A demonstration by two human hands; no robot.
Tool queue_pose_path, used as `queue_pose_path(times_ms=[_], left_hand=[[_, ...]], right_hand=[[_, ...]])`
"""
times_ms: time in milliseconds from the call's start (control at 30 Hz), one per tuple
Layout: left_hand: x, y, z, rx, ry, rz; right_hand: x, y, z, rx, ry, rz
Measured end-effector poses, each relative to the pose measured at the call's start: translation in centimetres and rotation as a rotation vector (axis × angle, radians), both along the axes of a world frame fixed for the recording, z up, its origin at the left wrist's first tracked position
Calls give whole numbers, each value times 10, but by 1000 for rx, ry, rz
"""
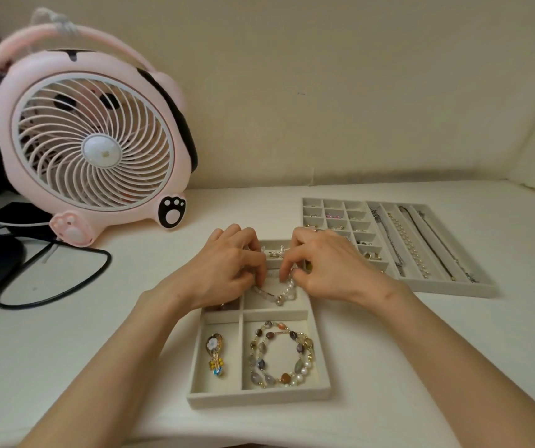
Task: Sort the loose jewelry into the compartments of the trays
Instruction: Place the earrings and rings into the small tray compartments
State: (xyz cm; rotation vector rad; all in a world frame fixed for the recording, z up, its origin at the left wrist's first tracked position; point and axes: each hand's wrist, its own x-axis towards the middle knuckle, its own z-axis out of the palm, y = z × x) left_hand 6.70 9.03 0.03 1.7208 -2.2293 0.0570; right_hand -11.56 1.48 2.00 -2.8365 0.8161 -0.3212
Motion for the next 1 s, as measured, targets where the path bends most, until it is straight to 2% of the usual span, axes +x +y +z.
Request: queue_pose_path(times_ms=[200, 333, 400, 533, 700, 800, 1000], left_hand=[[0, 2, 0, -33, -13, 10], [-3, 4, 4, -30, 141, -3], [-7, 7, 10, -11, 196, -18], [-14, 21, 23, 39, 131, -61], [-23, 47, 27, 151, 138, -179], [-28, 54, 20, 202, 64, -199], [-27, 54, 13, 86, -79, -152]], right_hand=[[1, 1, -1, -25, 0, -6], [-2, 5, 6, 77, -84, 8], [-5, 10, 14, 107, -36, 34], [-12, 25, 28, 127, 114, 108], [-26, 39, 29, 76, 146, 176], [-30, 47, 24, 98, 176, 216], [-35, 48, 15, 25, 171, 197]])
